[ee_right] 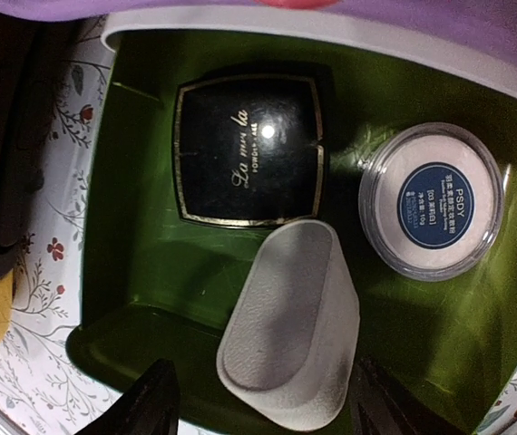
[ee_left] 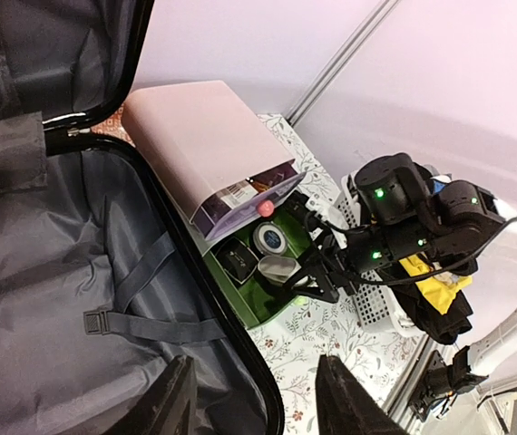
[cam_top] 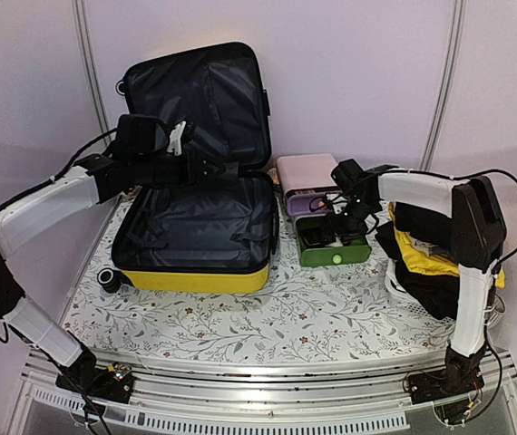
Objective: Open, take out, and arrange the luggage
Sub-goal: Close the drawer in the storage box.
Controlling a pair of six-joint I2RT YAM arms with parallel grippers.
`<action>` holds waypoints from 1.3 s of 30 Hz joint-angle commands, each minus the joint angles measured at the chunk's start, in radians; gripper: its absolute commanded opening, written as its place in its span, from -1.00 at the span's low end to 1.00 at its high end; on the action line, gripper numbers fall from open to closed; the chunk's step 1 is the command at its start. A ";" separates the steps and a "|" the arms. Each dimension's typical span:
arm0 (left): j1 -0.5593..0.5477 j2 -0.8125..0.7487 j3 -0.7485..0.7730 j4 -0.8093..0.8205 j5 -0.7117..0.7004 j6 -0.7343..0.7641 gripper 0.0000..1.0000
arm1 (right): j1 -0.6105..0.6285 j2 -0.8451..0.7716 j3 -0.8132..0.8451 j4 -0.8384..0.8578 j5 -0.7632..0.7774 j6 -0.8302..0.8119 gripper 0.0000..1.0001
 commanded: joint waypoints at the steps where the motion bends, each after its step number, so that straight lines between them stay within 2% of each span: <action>1: 0.004 -0.012 -0.006 0.021 -0.002 0.014 -0.08 | -0.003 0.042 0.005 0.020 0.057 0.013 0.23; 5: 0.006 -0.013 -0.006 0.016 -0.002 0.018 -0.07 | -0.021 0.039 -0.002 0.033 0.037 0.019 -0.19; 10: 0.011 -0.013 -0.007 0.013 -0.004 0.023 -0.06 | -0.049 0.015 -0.007 0.078 -0.130 0.011 -0.43; 16: 0.013 -0.016 -0.009 0.013 0.001 0.024 -0.06 | -0.090 -0.004 -0.012 0.144 -0.369 0.014 -0.48; 22: 0.014 -0.024 -0.018 0.014 -0.001 0.025 -0.05 | -0.115 0.032 -0.017 0.191 -0.546 0.030 -0.43; 25: 0.015 -0.025 -0.022 0.013 0.003 0.024 -0.05 | -0.116 0.073 -0.001 0.175 -0.536 0.021 -0.38; 30: 0.015 -0.031 -0.027 0.013 0.004 0.023 -0.04 | -0.124 0.107 0.005 0.159 -0.524 0.019 -0.15; 31: 0.016 -0.031 -0.028 0.011 0.004 0.022 -0.04 | -0.126 0.110 0.005 0.152 -0.510 0.020 -0.08; 34: 0.017 -0.033 -0.030 0.014 0.005 0.021 -0.04 | -0.126 0.107 0.015 0.121 -0.384 0.026 0.30; 39: 0.017 -0.034 -0.030 0.017 0.010 0.021 -0.04 | -0.126 0.053 0.026 0.083 -0.146 0.030 0.39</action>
